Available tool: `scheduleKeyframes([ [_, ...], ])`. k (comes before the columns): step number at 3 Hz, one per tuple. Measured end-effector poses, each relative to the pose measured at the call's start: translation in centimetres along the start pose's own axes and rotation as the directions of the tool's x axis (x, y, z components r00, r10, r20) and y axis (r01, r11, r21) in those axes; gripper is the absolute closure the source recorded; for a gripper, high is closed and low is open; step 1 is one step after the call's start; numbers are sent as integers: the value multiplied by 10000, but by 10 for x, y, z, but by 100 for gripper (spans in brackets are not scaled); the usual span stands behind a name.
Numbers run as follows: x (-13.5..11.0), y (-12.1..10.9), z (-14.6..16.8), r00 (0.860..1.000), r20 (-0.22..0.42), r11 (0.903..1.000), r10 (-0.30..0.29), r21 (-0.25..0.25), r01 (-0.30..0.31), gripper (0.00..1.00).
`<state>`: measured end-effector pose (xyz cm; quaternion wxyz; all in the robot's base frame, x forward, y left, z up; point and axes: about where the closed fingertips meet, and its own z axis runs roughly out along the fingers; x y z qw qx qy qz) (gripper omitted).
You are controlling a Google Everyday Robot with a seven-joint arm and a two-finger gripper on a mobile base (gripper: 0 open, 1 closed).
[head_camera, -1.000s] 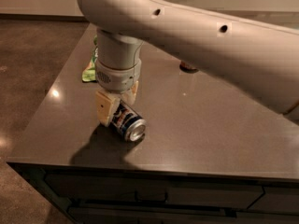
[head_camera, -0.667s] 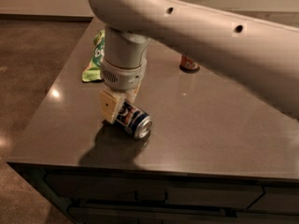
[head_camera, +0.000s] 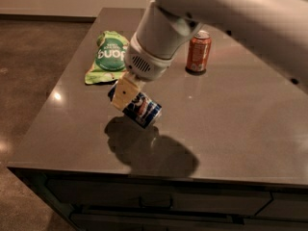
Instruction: Place pepsi can upright
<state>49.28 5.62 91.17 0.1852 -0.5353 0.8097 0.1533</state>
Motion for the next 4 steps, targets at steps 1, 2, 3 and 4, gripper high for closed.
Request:
scheduleKeyframes([
  [1,-6,-3,-21,9907,1290,9990,-441,-55,452,100],
  [2,-8,-3,-33,9633,2576,9961,-750,-256,844,100],
  [3,-7,-3,-39,9250,3691,9924,-907,-446,1150,100],
  [4,-3,-2,-40,8564,5079,9844,-931,-822,1558,100],
])
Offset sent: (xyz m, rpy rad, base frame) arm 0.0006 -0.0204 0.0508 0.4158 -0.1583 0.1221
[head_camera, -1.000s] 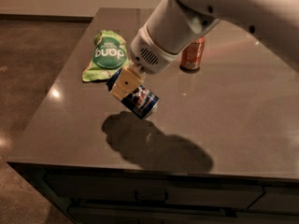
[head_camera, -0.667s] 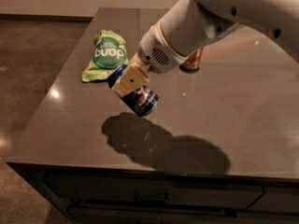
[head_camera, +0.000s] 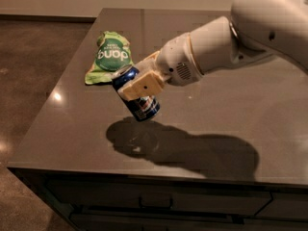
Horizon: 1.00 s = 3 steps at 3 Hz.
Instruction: Place pepsi can upright
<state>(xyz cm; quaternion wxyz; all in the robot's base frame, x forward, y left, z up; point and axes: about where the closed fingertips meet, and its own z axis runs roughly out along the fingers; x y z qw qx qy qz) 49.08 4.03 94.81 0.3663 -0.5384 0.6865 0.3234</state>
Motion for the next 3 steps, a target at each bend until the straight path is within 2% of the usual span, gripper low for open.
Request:
scheduleKeyframes([
  [1,2,4,-2,9919,1150,9976,-542,-373,588,100],
  [2,6,8,-3,9730,2113,9933,-934,-472,1056,100],
  [3,11,10,-3,9515,2800,9873,-1279,-549,1489,100],
])
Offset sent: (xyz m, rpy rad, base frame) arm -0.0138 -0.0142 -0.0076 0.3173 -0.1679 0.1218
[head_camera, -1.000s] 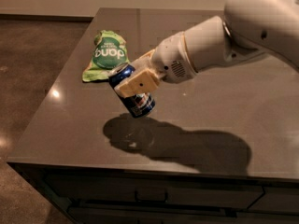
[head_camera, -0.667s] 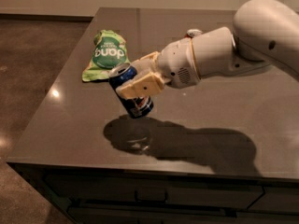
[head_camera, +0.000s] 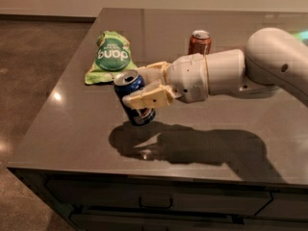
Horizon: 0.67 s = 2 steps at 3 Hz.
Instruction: Place pepsi can upright
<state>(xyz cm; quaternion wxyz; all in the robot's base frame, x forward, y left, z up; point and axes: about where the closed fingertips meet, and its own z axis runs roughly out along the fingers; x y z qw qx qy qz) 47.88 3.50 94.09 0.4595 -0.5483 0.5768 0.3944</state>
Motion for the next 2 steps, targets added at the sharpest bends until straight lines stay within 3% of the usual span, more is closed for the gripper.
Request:
scheduleKeyframes([
  [2,16,1,2,9946,644,9967,-809,118,803,100],
])
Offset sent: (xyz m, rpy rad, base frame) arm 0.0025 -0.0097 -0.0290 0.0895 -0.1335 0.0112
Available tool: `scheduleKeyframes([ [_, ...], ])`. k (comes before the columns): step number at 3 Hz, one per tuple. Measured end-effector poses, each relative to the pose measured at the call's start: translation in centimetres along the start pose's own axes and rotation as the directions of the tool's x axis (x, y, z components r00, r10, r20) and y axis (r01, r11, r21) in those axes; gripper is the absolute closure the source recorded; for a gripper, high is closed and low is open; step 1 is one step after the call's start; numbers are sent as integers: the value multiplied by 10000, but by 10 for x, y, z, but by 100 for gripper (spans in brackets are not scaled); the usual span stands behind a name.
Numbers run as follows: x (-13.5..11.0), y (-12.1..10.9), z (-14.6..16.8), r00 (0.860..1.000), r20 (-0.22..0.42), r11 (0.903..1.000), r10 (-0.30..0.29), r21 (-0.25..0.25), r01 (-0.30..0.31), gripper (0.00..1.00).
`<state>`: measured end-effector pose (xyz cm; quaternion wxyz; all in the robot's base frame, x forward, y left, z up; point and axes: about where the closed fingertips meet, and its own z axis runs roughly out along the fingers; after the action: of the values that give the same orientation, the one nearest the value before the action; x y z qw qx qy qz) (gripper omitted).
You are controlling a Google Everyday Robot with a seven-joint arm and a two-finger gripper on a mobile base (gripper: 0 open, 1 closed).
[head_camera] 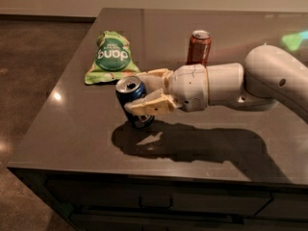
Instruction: Place pepsi can upright
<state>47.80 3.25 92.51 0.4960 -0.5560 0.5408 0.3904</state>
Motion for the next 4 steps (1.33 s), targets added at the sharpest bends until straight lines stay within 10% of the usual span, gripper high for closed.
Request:
scheduleKeyframes([
  [4,21,-13,2,9936,1030,9989,474,-9,-476,18],
])
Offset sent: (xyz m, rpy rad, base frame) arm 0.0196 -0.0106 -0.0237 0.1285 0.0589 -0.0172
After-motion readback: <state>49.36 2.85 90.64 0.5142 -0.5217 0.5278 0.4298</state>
